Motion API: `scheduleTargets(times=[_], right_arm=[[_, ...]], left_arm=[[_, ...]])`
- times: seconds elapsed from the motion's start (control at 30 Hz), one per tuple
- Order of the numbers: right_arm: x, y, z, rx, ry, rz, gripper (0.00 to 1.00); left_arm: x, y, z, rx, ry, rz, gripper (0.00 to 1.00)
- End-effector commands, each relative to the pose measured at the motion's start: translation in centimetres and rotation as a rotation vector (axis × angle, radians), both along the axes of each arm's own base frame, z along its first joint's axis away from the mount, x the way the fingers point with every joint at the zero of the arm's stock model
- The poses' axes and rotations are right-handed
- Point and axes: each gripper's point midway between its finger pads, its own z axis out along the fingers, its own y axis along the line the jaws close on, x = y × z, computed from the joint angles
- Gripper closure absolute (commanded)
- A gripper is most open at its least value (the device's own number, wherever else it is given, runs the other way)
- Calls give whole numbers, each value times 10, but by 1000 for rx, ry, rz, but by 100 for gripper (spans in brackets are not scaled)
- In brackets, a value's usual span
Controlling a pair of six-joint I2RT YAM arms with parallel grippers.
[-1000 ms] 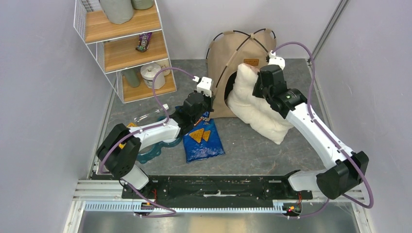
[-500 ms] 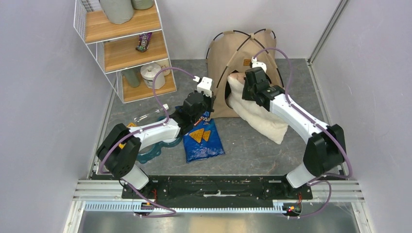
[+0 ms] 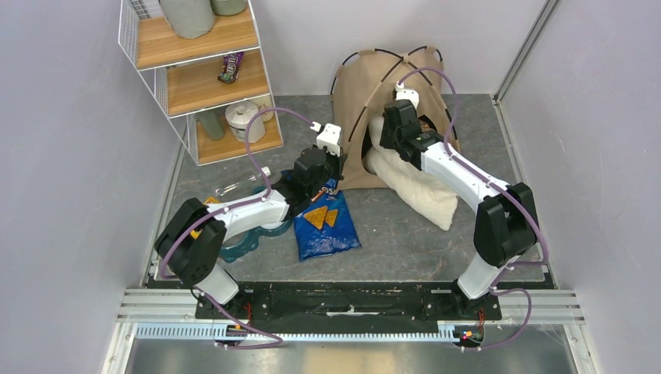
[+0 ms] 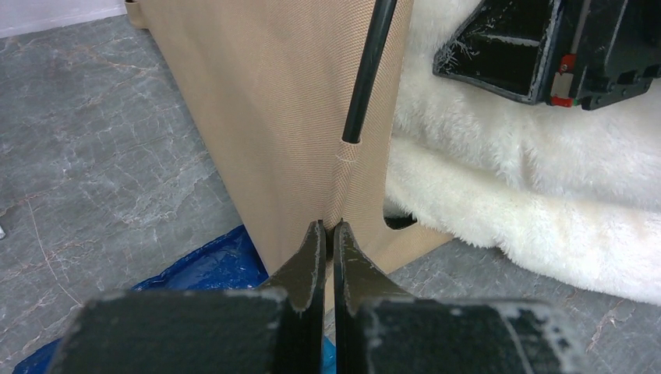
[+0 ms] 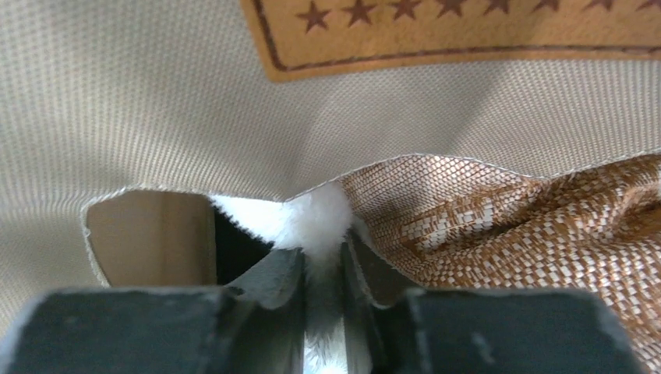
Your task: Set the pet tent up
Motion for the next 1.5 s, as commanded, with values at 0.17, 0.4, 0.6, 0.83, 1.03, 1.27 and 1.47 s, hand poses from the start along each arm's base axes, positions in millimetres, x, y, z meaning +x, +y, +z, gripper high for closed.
scheduleTargets(times=[0.17,0.4,0.6,0.83,1.03,1.27,1.47], right_arm=[[-45,-28,29,-37,-11,-19,37],[-66,-45,74,-67,-108,-1,3],[-95,-45,96,-34,-141,81,3],[-129,-37,29,-22,11,16,1],[-124,-20,-14,-31,-9,15,1],[-93,-34,-16,-233,-43,-34,5],[-71,-56,15,-386,-181,-122,3]], left_arm=[[6,-7,28,-57,-39,3,98],[9,-8,26,-46,-28,11,98],[10,-11,26,-37,-28,-1,98],[12,-12,25,-29,-26,6,98],[12,-10,23,-18,-23,10,98],[9,-7,24,-11,-25,8,98],[8,-7,25,-6,-30,-2,98]])
